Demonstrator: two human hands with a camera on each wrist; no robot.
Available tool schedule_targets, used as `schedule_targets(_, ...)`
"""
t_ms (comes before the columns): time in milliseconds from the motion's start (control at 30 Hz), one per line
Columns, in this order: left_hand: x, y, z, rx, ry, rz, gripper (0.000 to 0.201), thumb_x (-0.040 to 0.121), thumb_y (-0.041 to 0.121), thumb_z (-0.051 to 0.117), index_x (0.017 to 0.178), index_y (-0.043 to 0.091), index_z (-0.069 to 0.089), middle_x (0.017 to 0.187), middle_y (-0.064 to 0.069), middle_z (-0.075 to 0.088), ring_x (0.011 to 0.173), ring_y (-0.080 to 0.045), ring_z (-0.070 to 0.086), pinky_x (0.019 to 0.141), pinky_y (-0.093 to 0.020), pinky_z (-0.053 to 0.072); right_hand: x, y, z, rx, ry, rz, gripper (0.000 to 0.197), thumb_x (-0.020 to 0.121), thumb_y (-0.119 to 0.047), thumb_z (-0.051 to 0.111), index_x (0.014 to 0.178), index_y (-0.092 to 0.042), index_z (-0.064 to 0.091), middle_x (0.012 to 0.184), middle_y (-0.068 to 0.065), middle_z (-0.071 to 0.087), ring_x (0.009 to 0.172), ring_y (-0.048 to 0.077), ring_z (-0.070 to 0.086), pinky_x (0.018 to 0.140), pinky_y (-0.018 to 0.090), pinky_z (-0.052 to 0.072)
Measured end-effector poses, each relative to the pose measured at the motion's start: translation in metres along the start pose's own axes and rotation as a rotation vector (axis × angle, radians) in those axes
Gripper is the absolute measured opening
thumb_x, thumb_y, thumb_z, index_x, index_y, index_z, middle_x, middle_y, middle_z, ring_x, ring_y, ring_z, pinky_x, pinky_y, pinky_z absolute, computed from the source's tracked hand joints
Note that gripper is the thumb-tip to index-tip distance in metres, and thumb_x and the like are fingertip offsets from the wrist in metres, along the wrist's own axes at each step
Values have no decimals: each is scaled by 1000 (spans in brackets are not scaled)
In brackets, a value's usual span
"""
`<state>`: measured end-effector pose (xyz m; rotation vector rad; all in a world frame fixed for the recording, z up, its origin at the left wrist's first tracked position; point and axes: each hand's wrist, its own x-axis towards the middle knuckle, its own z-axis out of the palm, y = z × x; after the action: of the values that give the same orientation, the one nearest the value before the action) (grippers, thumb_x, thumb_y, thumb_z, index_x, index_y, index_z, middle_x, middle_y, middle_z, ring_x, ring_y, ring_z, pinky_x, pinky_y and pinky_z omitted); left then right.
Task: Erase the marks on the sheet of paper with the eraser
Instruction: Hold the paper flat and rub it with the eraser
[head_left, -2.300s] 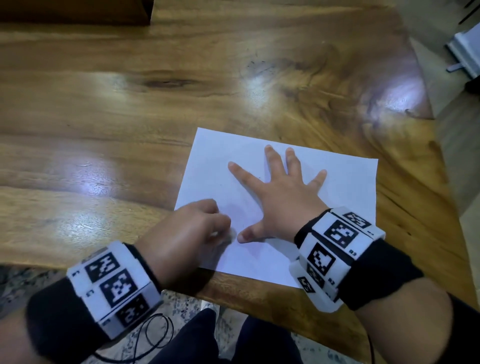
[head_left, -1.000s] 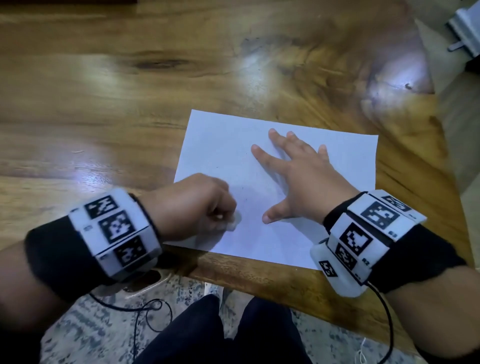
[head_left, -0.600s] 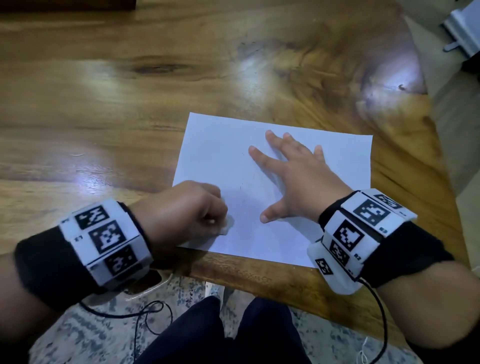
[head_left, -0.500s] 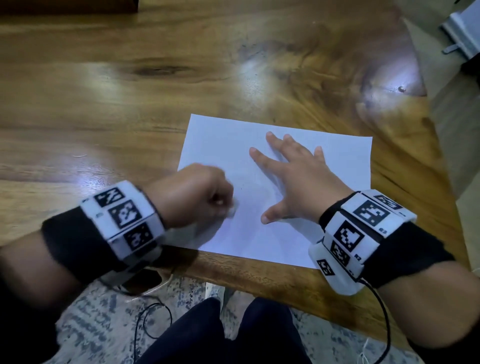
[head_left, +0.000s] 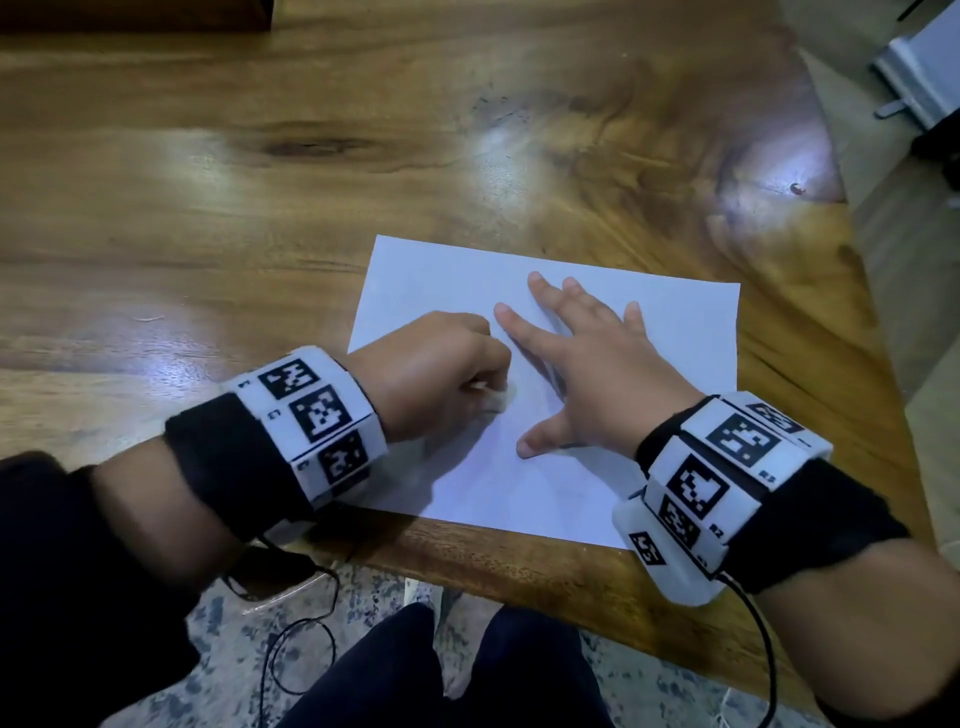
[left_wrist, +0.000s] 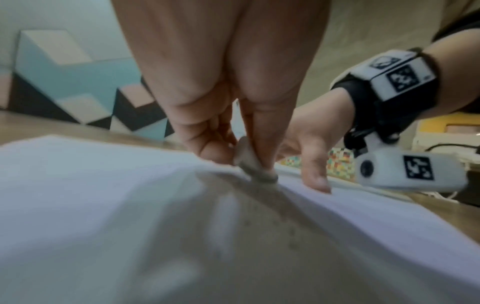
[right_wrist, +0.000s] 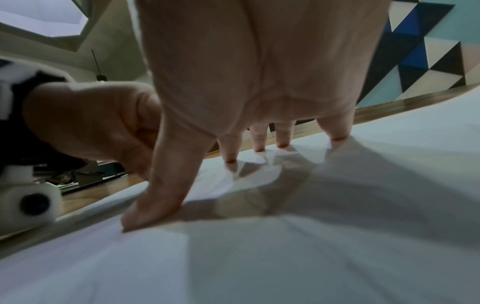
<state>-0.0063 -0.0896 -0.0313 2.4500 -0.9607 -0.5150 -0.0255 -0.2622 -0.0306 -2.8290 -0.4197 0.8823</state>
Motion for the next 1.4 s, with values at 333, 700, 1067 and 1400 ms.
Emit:
schedule_targets(333, 5, 4, -8, 15, -91, 53, 12, 75, 17, 56, 68, 9, 61, 72, 4, 45, 66, -19, 46, 58, -23, 32, 0, 0, 1, 6, 0, -8, 120, 61, -60, 75, 148, -44, -6, 156, -8, -24, 144, 17, -21, 114, 58, -5)
schedule_targets(700, -2, 10, -6, -35, -97, 37, 28, 72, 38, 50, 68, 14, 64, 68, -2, 52, 62, -20, 49, 58, -20, 28, 0, 0, 0, 33, 10, 9, 131, 60, -58, 78, 149, -29, -14, 156, -11, -23, 144, 14, -19, 114, 55, -6)
schedule_targets(1067, -7, 9, -4, -73, -215, -62, 8, 76, 22, 65, 75, 16, 69, 70, 3, 56, 69, -15, 53, 61, -17, 36, -2, 0, 0, 2, 7, 10, 133, 61, -62, 74, 149, -21, -16, 155, -11, -27, 143, 13, -20, 114, 54, -5)
schedule_targets(1400, -18, 15, 9, -82, -166, 3, 13, 74, 22, 60, 64, 16, 65, 69, 4, 48, 62, -15, 48, 58, -20, 33, -1, 1, 1, 15, 5, 12, 132, 62, -60, 75, 149, -21, -16, 155, -11, -26, 143, 12, -20, 115, 55, -5)
